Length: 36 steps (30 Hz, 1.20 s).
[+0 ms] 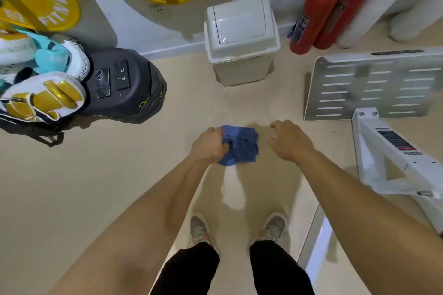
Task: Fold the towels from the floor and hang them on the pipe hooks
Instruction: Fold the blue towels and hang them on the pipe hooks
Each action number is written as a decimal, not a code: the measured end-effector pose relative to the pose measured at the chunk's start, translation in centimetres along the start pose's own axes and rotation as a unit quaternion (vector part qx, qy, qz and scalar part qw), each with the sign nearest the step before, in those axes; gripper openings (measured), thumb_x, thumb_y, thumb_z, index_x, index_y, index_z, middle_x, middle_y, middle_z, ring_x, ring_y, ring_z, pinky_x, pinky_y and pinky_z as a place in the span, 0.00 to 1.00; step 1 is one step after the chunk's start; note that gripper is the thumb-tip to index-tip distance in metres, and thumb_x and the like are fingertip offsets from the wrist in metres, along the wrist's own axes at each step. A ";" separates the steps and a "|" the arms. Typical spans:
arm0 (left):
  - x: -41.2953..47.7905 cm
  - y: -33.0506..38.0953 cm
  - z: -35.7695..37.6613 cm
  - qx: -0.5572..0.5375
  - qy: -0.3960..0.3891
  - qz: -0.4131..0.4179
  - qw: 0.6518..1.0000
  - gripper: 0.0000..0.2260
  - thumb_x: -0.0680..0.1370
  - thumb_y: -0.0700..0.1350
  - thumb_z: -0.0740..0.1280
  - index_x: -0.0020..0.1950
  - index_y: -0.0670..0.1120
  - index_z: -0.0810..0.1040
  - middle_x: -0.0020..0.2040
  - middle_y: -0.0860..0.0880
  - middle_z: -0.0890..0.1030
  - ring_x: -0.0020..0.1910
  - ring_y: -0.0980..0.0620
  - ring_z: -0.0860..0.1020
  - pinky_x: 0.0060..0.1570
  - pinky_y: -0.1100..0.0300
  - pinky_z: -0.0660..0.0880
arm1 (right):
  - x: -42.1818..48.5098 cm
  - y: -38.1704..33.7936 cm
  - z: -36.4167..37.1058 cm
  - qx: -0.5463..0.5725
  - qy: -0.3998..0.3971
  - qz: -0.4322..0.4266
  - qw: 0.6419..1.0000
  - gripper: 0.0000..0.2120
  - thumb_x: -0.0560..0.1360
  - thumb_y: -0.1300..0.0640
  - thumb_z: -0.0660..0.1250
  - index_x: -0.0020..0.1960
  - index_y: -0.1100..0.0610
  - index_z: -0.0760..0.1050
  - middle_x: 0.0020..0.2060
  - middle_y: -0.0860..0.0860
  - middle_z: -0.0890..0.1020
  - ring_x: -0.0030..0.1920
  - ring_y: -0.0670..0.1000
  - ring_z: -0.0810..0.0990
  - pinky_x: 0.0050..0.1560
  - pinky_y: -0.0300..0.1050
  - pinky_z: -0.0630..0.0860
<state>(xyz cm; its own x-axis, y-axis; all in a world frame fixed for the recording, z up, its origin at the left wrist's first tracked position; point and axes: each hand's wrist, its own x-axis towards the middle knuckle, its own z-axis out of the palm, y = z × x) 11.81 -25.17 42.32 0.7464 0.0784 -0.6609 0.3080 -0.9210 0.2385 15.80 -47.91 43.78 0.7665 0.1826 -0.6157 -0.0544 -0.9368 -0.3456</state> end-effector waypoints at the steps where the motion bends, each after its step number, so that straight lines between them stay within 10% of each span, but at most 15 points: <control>1: 2.1 -2.3 3.4 -0.004 -0.014 -0.012 1.000 0.19 0.80 0.50 0.62 0.70 0.46 0.70 0.65 0.45 0.73 0.61 0.44 0.75 0.57 0.50 0.74 | 2.1 0.7 3.6 0.000 -0.008 0.006 1.000 0.19 0.78 0.56 0.62 0.69 0.56 0.71 0.64 0.57 0.75 0.61 0.60 0.76 0.57 0.52 0.75; 9: 21.4 -14.7 23.8 -0.028 -0.036 -0.020 0.999 0.23 0.81 0.47 0.60 0.76 0.50 0.62 0.67 0.46 0.72 0.62 0.44 0.74 0.55 0.51 0.74 | 22.5 5.4 29.1 0.001 -0.038 -0.021 0.999 0.19 0.80 0.57 0.57 0.70 0.54 0.70 0.66 0.56 0.73 0.58 0.60 0.77 0.48 0.50 0.73; 19: 41.4 -16.6 34.1 0.068 0.144 0.095 0.983 0.16 0.79 0.49 0.65 0.67 0.54 0.75 0.65 0.49 0.75 0.60 0.43 0.74 0.54 0.52 0.69 | 40.0 10.6 41.1 -0.079 0.098 -0.059 0.990 0.09 0.80 0.56 0.63 0.59 0.55 0.75 0.58 0.57 0.74 0.54 0.61 0.74 0.44 0.53 0.71; 26: 33.5 -15.0 29.1 -0.008 0.066 0.041 0.997 0.04 0.77 0.49 0.68 0.47 0.50 0.81 0.46 0.50 0.83 0.45 0.46 0.80 0.45 0.54 0.75 | 33.2 9.4 34.7 -0.004 0.028 -0.031 0.999 0.07 0.80 0.51 0.62 0.46 0.49 0.77 0.43 0.50 0.80 0.43 0.54 0.78 0.39 0.47 0.73; 36: 2.0 -7.8 2.6 -0.105 0.017 0.089 0.990 0.02 0.82 0.45 0.60 0.51 0.47 0.69 0.43 0.44 0.79 0.42 0.41 0.77 0.42 0.49 0.74 | 3.8 -5.7 6.2 0.037 -0.044 -0.048 0.997 0.07 0.80 0.56 0.61 0.50 0.53 0.78 0.45 0.55 0.82 0.45 0.58 0.79 0.48 0.53 0.78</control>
<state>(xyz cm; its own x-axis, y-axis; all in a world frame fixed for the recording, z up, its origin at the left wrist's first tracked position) 9.35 -18.80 37.32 0.8187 -0.0614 -0.5710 0.2830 -0.8220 0.4942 15.07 -40.06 39.02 0.7110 0.2990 -0.6364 -0.0335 -0.8897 -0.4554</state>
